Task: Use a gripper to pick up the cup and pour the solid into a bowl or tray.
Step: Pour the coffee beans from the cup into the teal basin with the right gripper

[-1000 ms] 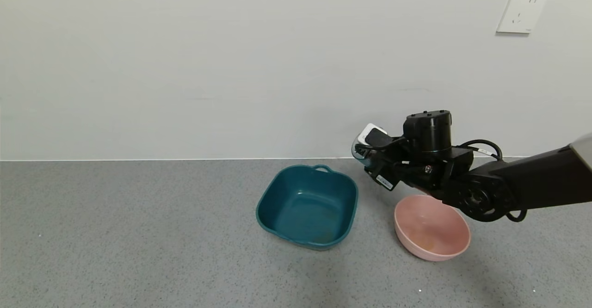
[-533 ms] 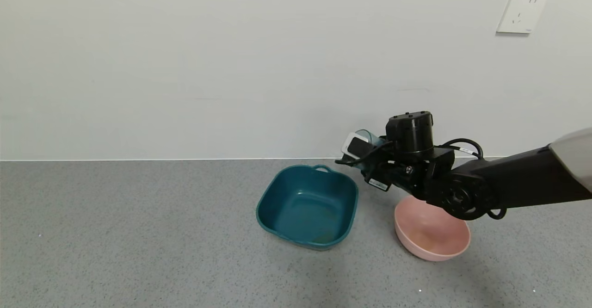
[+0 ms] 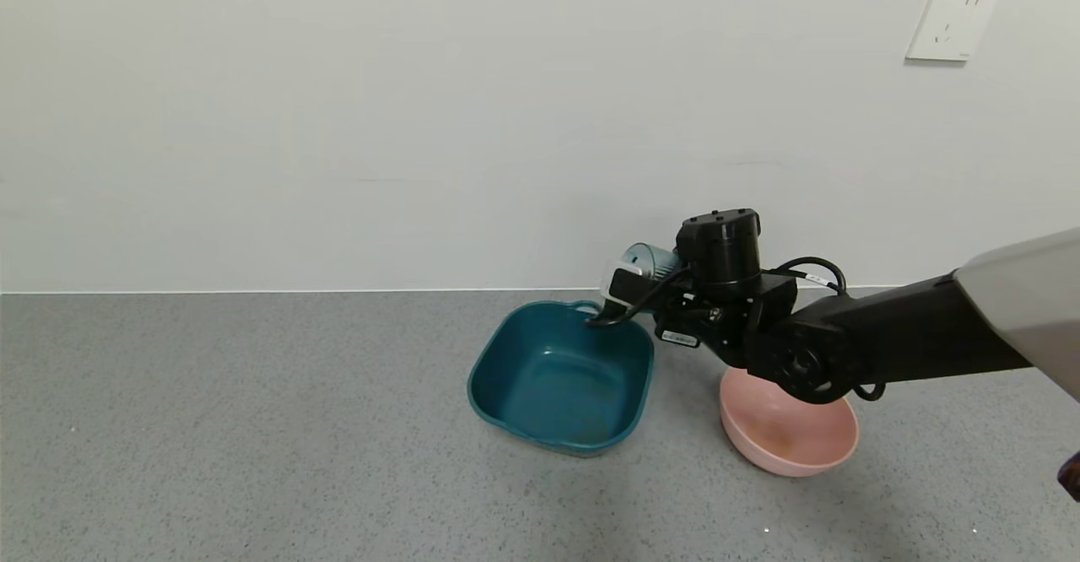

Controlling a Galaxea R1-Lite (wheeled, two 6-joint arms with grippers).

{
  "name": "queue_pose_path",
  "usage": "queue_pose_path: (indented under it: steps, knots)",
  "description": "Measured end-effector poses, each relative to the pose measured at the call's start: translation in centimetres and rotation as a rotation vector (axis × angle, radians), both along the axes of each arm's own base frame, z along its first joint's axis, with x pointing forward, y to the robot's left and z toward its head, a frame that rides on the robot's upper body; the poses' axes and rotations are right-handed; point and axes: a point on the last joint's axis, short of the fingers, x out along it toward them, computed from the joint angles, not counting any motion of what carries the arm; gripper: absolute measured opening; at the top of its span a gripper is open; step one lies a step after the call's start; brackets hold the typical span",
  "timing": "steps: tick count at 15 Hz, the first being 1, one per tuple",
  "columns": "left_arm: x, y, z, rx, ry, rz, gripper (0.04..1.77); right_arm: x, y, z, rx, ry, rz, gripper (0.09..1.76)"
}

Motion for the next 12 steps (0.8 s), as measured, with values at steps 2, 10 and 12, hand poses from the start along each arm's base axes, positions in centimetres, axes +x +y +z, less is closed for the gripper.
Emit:
queue_pose_path:
  steps: [2, 10, 12]
  knots:
    - [0.0, 0.0, 0.0, 0.0, 0.0, 0.0, 1.75, 0.1, 0.1, -0.2, -0.062, -0.006, 0.019, 1.37]
    - [0.0, 0.0, 0.0, 0.0, 0.0, 0.0, 1.75, 0.5, 0.8, -0.9, -0.219, -0.074, 0.068, 1.37]
    - [0.0, 0.0, 0.0, 0.0, 0.0, 0.0, 1.75, 0.4, 0.9, -1.1, -0.242, -0.072, 0.077, 1.37]
